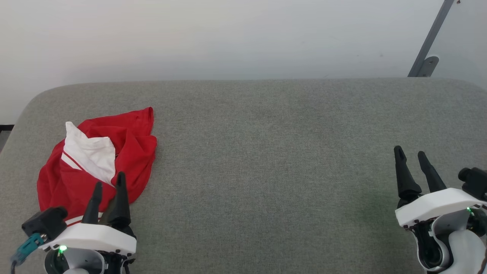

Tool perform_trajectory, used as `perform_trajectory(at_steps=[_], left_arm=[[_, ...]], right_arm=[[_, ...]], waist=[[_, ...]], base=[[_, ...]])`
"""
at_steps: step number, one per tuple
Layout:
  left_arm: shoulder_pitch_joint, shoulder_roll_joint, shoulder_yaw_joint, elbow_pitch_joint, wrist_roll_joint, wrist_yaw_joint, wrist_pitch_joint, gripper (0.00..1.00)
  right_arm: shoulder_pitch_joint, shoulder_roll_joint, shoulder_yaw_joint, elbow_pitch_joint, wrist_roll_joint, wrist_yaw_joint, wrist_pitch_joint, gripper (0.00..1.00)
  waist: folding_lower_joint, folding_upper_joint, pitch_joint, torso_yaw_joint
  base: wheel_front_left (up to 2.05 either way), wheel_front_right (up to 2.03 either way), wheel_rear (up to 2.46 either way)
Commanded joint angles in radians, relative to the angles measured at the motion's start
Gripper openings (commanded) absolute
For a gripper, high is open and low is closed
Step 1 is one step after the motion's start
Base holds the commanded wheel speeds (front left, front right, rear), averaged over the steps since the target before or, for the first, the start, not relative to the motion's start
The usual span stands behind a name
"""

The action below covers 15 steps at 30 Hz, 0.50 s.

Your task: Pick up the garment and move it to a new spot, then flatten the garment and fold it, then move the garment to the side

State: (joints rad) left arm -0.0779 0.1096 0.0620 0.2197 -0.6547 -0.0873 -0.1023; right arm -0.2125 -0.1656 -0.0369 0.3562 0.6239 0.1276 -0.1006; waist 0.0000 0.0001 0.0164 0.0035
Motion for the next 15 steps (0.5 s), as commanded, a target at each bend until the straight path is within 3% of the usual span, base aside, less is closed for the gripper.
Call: perform_trajectory(at_steps=[1,15], left_arm=[[-0.008,0.016,-0.009,-0.014,0.044,0.007,-0.01,1.0],[-0.004,0.05,-0.052,-0.004,0.181,0.032,-0.05,1.0]], right_arm=[[-0.022,0.0,-0.004,-0.018,-0.053,0.004,-0.013,1.0],[-0.034,0.016,-0.025,-0.02,-0.303,0.004,-0.052,1.0]], waist=[[0.0,-0.0001,0.001,0.0],[0.0,-0.0001,0.005,-0.003]], base=[[0.0,0.0,0.0],[0.0,0.0,0.0]])
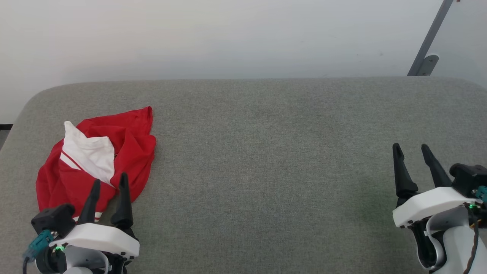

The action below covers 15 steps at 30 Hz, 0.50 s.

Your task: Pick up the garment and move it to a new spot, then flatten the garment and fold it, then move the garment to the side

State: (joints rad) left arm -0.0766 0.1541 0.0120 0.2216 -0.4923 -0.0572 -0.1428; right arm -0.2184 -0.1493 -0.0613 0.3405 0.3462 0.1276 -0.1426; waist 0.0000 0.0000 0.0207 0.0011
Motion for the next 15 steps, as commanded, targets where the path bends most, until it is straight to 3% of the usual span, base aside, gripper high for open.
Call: perform_trajectory(at_steps=[1,15], left_arm=[[-0.006,0.007,-0.003,-0.006,0.029,0.002,-0.012,1.0],[-0.003,0.023,-0.022,0.018,0.148,0.01,-0.044,1.0]], right_arm=[[-0.031,0.001,-0.003,-0.003,-0.038,0.004,-0.013,1.0],[-0.037,-0.004,-0.026,0.014,-0.196,0.005,-0.044,1.0]], waist=[[0.0,0.0,0.001,0.0],[0.0,0.0,-0.002,-0.001]], base=[[0.0,0.0,0.0],[0.0,0.0,0.0]])
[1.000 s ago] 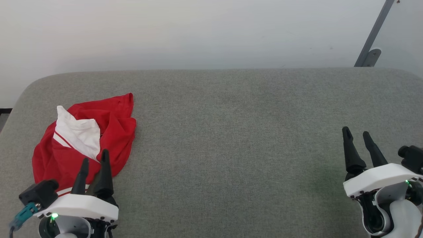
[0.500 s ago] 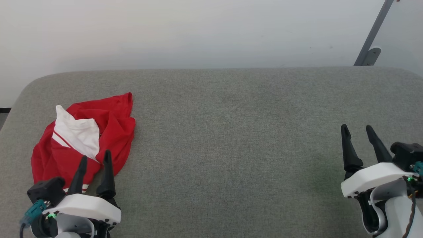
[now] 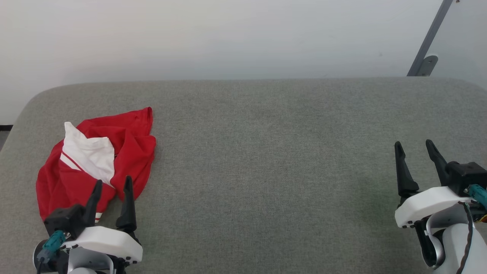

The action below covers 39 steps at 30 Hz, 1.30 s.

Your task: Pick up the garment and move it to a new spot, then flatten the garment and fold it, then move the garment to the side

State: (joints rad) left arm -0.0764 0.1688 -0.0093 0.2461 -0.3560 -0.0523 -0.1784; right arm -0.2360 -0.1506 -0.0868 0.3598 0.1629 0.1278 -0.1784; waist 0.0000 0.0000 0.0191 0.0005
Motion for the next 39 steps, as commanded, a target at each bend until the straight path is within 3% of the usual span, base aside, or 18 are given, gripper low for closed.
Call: perform_trajectory(at_steps=[1,39], left_arm=[[-0.002,0.009,-0.001,-0.005,0.02,0.005,-0.012,1.0],[0.015,-0.026,0.061,0.023,0.263,-0.053,-0.086,1.0]], right_arm=[[-0.019,-0.002,-0.002,-0.005,-0.024,0.004,-0.011,1.0],[-0.018,0.005,-0.049,0.048,-0.253,0.005,-0.087,1.0]], waist=[[0.0,0.0,-0.002,-0.001],[0.0,0.0,-0.014,-0.008]], base=[[0.0,0.0,0.0],[0.0,0.0,0.0]])
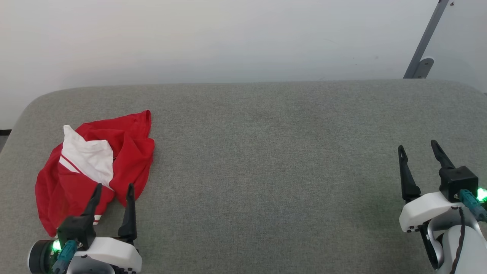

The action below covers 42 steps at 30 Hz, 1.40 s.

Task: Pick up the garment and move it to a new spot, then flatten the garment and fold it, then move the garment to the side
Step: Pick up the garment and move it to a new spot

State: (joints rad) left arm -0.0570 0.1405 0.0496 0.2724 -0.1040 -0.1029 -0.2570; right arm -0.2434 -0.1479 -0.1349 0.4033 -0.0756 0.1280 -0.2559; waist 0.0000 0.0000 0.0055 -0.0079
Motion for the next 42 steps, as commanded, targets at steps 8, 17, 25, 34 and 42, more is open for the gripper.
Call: perform_trajectory(at_steps=[8,17,25,34,42], left_arm=[[-0.018,-0.006,0.011,0.02,-0.01,-0.018,-0.01,1.0],[-0.027,-0.021,0.035,0.04,-0.017,-0.021,-0.01,1.0],[-0.003,-0.044,0.063,0.023,-0.004,-0.008,-0.01,1.0],[0.027,-0.074,0.096,0.013,-0.032,0.0,-0.009,1.0],[0.044,-0.085,0.102,0.003,-0.041,0.002,-0.009,1.0]], right_arm=[[-0.003,0.017,-0.007,0.007,0.002,0.005,-0.011,1.0],[0.012,0.028,0.047,-0.01,0.044,0.003,-0.01,1.0],[0.004,0.036,0.119,-0.016,0.076,0.003,-0.01,1.0],[0.015,0.059,0.174,-0.023,0.153,0.003,-0.01,1.0],[0.028,0.074,0.221,0.008,0.259,0.003,-0.01,1.0]], waist=[[0.0,0.0,-0.002,0.017],[0.0,0.0,0.006,0.116],[0.0,0.0,0.019,0.256],[0.0,0.0,0.017,0.414],[0.0,0.0,0.01,0.516]], base=[[0.0,0.0,0.0],[0.0,0.0,0.0],[0.0,0.0,0.0],[0.0,0.0,0.0],[0.0,0.0,0.0]])
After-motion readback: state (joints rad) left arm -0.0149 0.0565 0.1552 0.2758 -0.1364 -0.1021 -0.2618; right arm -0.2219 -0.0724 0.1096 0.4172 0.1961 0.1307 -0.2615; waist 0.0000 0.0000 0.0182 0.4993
